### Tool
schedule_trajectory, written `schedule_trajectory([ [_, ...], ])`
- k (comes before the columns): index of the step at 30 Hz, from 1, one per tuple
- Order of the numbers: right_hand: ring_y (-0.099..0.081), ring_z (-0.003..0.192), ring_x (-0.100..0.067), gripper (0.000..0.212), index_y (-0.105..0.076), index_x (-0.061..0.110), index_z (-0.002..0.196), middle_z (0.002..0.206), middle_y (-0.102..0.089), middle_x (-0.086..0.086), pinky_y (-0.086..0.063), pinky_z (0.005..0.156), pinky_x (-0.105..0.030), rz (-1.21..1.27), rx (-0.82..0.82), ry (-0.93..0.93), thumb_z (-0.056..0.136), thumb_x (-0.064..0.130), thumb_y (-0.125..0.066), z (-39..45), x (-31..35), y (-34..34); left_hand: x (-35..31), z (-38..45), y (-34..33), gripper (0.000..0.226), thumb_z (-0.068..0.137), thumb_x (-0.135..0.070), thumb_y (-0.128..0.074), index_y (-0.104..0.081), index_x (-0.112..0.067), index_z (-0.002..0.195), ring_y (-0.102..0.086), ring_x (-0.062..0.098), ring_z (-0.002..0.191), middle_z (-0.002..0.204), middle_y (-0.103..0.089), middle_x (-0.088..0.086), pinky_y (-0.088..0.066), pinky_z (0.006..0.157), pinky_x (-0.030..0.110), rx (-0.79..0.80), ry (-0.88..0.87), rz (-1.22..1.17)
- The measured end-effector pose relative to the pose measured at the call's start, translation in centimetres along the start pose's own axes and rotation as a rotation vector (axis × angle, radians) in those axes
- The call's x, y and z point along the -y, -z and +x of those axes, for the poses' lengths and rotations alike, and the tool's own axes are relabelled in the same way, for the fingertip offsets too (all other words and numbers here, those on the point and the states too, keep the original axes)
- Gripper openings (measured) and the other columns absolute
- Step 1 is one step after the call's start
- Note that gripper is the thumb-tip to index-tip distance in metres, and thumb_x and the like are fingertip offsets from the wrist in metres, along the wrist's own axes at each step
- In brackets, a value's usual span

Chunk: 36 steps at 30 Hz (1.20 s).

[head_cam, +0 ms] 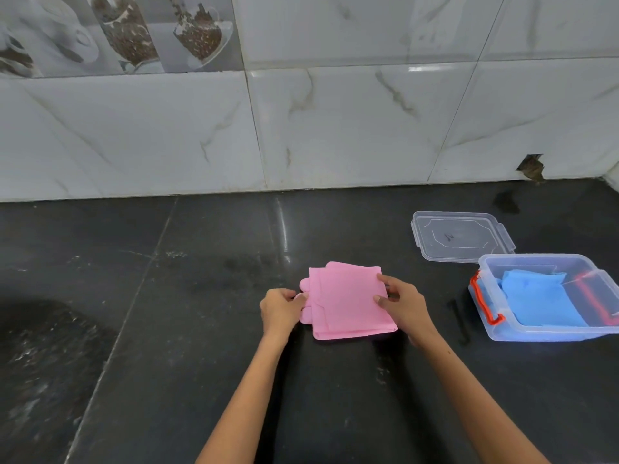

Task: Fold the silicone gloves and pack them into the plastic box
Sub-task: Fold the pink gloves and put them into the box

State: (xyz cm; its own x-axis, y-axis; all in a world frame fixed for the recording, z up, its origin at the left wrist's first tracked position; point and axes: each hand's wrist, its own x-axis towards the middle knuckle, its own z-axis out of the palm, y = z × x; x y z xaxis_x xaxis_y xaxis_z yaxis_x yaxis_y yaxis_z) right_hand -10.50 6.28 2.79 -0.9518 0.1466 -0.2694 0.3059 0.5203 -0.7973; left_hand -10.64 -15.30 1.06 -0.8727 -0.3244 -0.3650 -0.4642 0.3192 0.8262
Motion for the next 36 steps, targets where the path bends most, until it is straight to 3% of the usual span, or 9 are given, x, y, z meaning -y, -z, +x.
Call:
schedule_trajectory([
  [2, -0.056, 0.107, -0.021, 0.05, -0.05, 0.018, 0.135, 0.125, -0.06, -0.008, -0.042, 0.097, -0.032, -0.007, 0.01, -0.001, 0.087, 0.007, -0.061, 0.0, -0.1, 0.1, -0.1, -0.1, -0.1, 0.018, 0.082, -0.02, -0.066, -0.074, -0.004, 0.086, -0.066, 0.029, 0.078, 0.084, -0.072, 0.014, -0.057, 0.079, 0.046, -0.023, 0.002, -0.021],
  [4, -0.056, 0.109, -0.021, 0.05, -0.049, 0.019, 0.135, 0.126, -0.059, -0.007, -0.042, 0.097, -0.032, -0.022, 0.025, 0.002, 0.088, 0.008, -0.06, 0.0, -0.1, 0.2, -0.3, -0.3, -0.3, 0.021, 0.083, -0.024, -0.066, -0.073, -0.013, 0.1, -0.067, 0.031, 0.092, 0.097, -0.073, 0.009, -0.057, 0.082, 0.044, -0.034, 0.017, -0.008],
  [8, -0.055, 0.114, -0.021, 0.052, -0.048, 0.02, 0.137, 0.131, -0.056, -0.006, -0.042, 0.1, -0.034, -0.055, 0.046, 0.001, 0.088, 0.009, -0.061, 0.1, 0.0, 0.4, -0.8, -0.6, -0.5, 0.027, 0.084, -0.028, -0.065, -0.071, -0.022, 0.11, -0.066, 0.029, 0.094, 0.103, -0.071, 0.005, -0.058, 0.08, 0.044, -0.048, 0.05, -0.011],
  [15, -0.052, 0.12, -0.023, 0.055, -0.049, 0.021, 0.136, 0.138, -0.05, -0.007, -0.042, 0.103, -0.039, -0.04, 0.053, -0.014, 0.085, 0.007, -0.064, -0.1, -0.1, 0.6, -0.8, -1.1, -0.7, 0.018, 0.079, -0.013, -0.071, -0.075, -0.015, 0.096, -0.068, 0.026, 0.087, 0.09, -0.074, 0.006, -0.058, 0.08, 0.045, -0.134, 0.064, -0.144],
  [21, -0.056, 0.103, -0.017, 0.055, -0.051, 0.021, 0.135, 0.135, -0.054, -0.005, -0.044, 0.088, -0.027, 0.028, 0.048, -0.017, 0.084, 0.007, -0.067, -0.5, -0.3, 1.0, -0.4, -1.7, -1.0, 0.014, 0.077, -0.012, -0.075, -0.077, -0.012, 0.091, -0.07, 0.021, 0.082, 0.083, -0.075, 0.005, -0.057, 0.082, 0.044, -0.201, -0.036, -0.232],
  [26, -0.058, 0.094, -0.014, 0.054, -0.051, 0.02, 0.134, 0.133, -0.056, -0.005, -0.044, 0.08, -0.025, 0.062, 0.026, -0.013, 0.084, 0.007, -0.067, -1.0, -0.2, 1.1, -0.6, -2.0, -1.0, 0.015, 0.075, -0.016, -0.078, -0.077, -0.012, 0.09, -0.069, 0.022, 0.08, 0.08, -0.074, 0.006, -0.057, 0.082, 0.045, -0.218, -0.056, -0.282],
  [32, -0.06, 0.096, -0.016, 0.054, -0.051, 0.019, 0.134, 0.13, -0.056, -0.002, -0.054, 0.088, -0.039, 0.116, 0.024, 0.01, 0.084, 0.008, -0.068, -1.6, 0.7, 1.9, -1.6, -2.2, 0.0, 0.014, 0.073, -0.013, -0.079, -0.078, -0.012, 0.087, -0.071, 0.02, 0.075, 0.076, -0.075, 0.002, -0.059, 0.078, 0.042, -0.206, -0.087, -0.298],
  [36, -0.06, 0.098, -0.016, 0.054, -0.052, 0.021, 0.134, 0.128, -0.056, 0.0, -0.055, 0.084, -0.038, 0.165, 0.03, 0.028, 0.083, 0.009, -0.068, -2.2, 1.4, 2.9, -2.3, -2.6, 0.7, 0.014, 0.073, -0.011, -0.08, -0.077, -0.011, 0.086, -0.071, 0.018, 0.074, 0.075, -0.074, 0.0, -0.06, 0.075, 0.041, -0.182, -0.103, -0.315],
])
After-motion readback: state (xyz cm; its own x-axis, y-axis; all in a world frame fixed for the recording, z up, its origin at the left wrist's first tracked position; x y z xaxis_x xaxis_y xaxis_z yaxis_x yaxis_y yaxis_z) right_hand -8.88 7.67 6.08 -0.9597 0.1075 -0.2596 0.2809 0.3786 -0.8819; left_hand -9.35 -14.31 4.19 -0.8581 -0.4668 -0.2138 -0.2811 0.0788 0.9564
